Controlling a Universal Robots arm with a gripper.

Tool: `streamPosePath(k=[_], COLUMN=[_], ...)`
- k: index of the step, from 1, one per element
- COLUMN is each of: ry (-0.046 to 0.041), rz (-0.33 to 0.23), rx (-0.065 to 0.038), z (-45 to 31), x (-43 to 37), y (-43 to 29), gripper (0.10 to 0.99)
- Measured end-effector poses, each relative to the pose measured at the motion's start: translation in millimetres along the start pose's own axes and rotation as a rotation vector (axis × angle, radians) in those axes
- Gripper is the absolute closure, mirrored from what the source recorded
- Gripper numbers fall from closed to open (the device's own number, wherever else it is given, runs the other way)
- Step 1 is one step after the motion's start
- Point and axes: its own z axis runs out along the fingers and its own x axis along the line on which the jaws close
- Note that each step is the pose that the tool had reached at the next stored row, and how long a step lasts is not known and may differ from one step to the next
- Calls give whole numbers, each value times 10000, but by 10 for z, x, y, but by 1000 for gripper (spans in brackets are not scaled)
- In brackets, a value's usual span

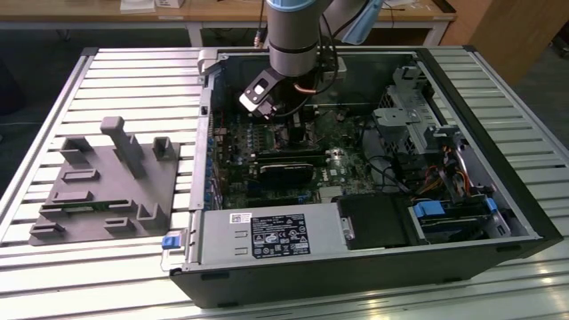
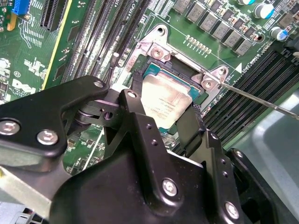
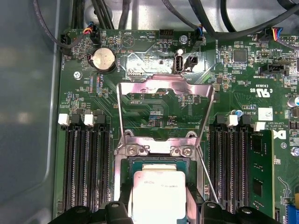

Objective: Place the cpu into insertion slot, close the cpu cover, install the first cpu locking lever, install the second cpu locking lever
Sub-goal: 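Place the cpu into insertion slot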

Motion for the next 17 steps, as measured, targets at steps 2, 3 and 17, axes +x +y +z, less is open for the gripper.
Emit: streamPosePath(k=[2, 3, 17], ry=[1, 1, 0], rz=[0, 0, 3], rx=[-1, -1, 0], z=[1, 1, 19], x=[0, 0, 0], y=[0, 0, 10], gripper=[549, 549, 549])
